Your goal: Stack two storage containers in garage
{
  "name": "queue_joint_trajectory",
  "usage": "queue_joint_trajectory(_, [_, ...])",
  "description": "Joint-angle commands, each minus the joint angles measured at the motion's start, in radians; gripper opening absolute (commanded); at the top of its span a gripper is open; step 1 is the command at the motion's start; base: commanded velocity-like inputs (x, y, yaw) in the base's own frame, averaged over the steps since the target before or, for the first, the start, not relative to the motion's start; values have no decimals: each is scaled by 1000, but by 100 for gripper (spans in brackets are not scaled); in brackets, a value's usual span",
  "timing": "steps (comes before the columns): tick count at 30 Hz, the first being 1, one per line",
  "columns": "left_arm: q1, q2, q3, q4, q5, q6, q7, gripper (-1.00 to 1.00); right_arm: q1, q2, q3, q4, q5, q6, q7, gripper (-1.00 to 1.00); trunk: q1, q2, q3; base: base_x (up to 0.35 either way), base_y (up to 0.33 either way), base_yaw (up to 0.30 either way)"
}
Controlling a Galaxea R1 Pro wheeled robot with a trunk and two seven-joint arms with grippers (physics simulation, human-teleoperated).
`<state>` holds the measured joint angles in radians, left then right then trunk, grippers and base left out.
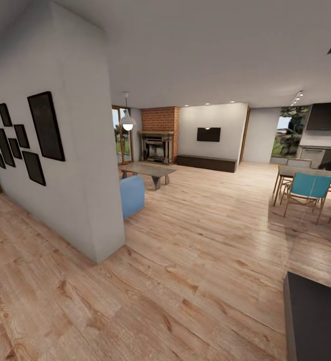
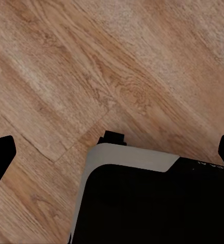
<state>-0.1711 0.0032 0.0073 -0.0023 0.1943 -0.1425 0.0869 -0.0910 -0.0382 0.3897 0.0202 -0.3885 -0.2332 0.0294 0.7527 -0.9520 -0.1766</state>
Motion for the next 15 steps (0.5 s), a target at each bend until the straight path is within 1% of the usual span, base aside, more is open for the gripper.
queue_joint_trajectory(1, [-1,0,0,1,5,-3,1,100,-1,1,9,2,-10,-5,3,100,0,-1,-1,0,0,0])
queue_joint_trajectory(5, [-1,0,0,1,5,-3,1,100,-1,8,10,1,-10,-5,3,100,0,-1,-1,13,0,0])
queue_joint_trajectory(7, [-1,0,0,1,5,-3,1,100,-1,10,10,1,-10,-5,2,100,0,-1,-1,126,0,0])
queue_joint_trajectory(10, [-1,1,0,1,5,0,1,100,-1,11,11,1,-11,-5,1,100,0,-1,-1,226,0,0])
queue_joint_trajectory(15, [-1,1,0,1,5,2,1,100,-1,12,11,1,-11,-5,0,100,0,-1,-1,294,0,0])
